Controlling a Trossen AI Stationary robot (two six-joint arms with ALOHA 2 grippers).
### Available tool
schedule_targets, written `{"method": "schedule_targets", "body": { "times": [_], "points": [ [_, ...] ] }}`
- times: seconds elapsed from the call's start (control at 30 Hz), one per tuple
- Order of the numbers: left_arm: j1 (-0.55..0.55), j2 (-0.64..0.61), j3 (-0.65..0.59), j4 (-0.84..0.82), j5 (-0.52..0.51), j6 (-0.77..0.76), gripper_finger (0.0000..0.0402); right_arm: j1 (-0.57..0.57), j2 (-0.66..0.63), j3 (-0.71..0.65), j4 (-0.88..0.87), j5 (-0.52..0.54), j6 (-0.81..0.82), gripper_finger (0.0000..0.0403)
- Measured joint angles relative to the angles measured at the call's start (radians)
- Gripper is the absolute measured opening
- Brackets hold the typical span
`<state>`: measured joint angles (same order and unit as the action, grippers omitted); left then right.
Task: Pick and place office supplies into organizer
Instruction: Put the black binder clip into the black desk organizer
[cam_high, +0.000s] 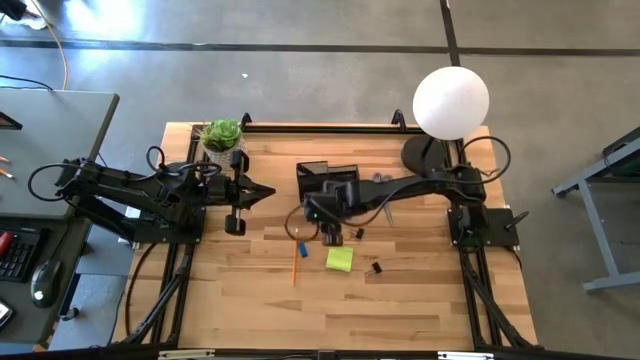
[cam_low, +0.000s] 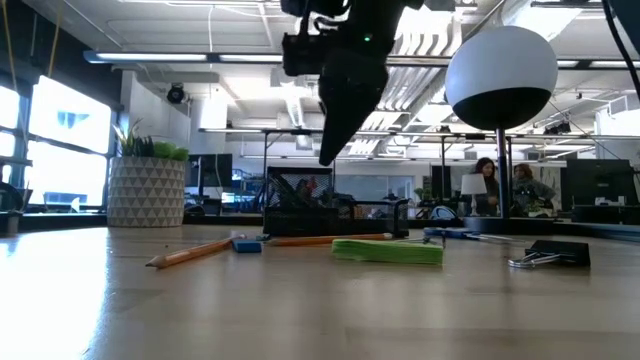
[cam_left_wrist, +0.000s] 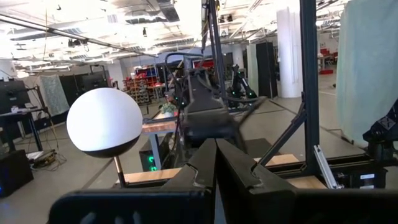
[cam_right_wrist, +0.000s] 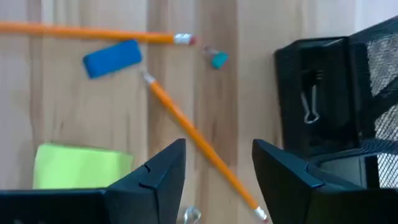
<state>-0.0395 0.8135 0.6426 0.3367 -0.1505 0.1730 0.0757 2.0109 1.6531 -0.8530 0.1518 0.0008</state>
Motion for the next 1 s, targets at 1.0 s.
{"method": "schedule_targets", "body": {
  "times": [1.0],
  "points": [
    [0.000,0.001,0.000,0.004,0.000,-0.022,0.0001,0.059,0.121,0.000,0.153,-0.041,-0.159,0.0181]
  ]
}}
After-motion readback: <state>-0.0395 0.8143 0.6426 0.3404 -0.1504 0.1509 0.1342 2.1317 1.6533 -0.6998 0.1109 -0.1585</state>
